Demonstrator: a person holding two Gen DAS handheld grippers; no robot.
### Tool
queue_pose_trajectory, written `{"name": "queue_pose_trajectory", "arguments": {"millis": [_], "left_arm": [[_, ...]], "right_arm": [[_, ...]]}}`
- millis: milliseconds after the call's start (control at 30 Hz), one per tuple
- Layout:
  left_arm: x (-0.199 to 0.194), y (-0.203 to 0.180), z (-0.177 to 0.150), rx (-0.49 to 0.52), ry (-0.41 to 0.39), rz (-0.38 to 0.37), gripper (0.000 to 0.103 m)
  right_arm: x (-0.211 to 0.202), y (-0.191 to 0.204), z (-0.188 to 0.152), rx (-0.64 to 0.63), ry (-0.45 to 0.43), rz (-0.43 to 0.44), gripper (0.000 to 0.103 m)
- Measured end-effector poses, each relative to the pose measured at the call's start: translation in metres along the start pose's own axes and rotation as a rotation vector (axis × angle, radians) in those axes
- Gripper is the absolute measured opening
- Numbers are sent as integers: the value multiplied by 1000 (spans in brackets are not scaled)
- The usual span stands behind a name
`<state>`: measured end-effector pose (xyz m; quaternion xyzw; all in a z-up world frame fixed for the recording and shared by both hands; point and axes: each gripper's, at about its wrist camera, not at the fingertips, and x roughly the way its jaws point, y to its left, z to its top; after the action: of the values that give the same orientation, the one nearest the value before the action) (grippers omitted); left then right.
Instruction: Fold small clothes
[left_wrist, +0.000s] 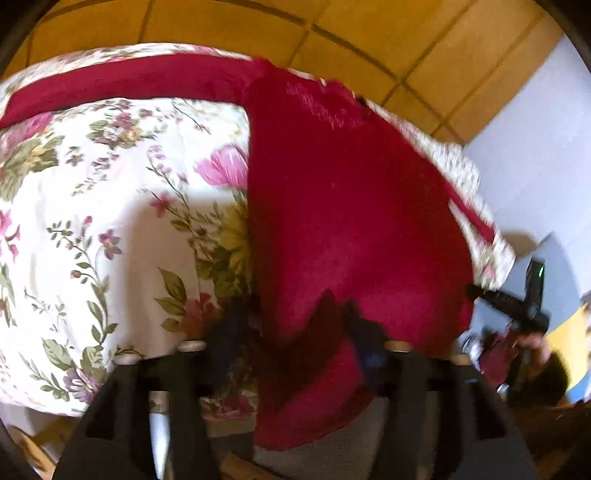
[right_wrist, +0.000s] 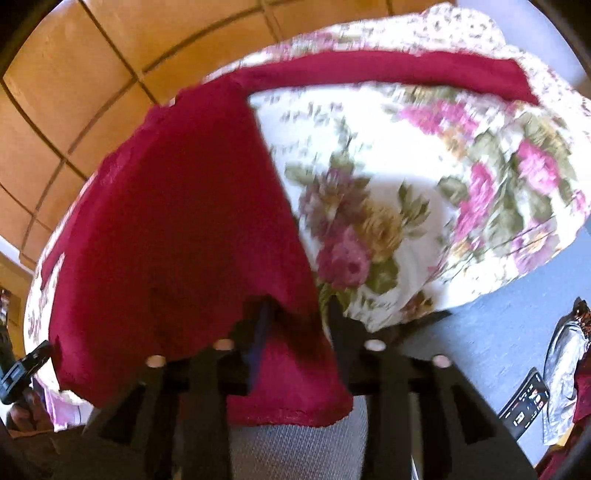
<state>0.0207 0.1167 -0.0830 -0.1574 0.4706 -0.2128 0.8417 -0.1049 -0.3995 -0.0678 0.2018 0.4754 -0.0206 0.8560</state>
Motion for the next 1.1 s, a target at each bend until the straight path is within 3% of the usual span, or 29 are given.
{"name": "queue_pose_trajectory", "arguments": {"millis": [133,300,533,867,1100], "left_arm": [[-19,15,13,-58,-98,19,67],[-34,55,38,-206,-177,43,71],[-51,118,84,-359,-320,111,71],[-39,219,135,-682,-425,157,71],[-34,245,162,-736,-510,191,71]], "right_arm": [[-19,6,7,6,-98,-22,39],[-19,38,17,-87,-175,-32,39],[13,89,44,-189,-180,-2,39],[72,140,97,-306,-210,-21,40],[101,146,133,-330,-240,-76,44]]}}
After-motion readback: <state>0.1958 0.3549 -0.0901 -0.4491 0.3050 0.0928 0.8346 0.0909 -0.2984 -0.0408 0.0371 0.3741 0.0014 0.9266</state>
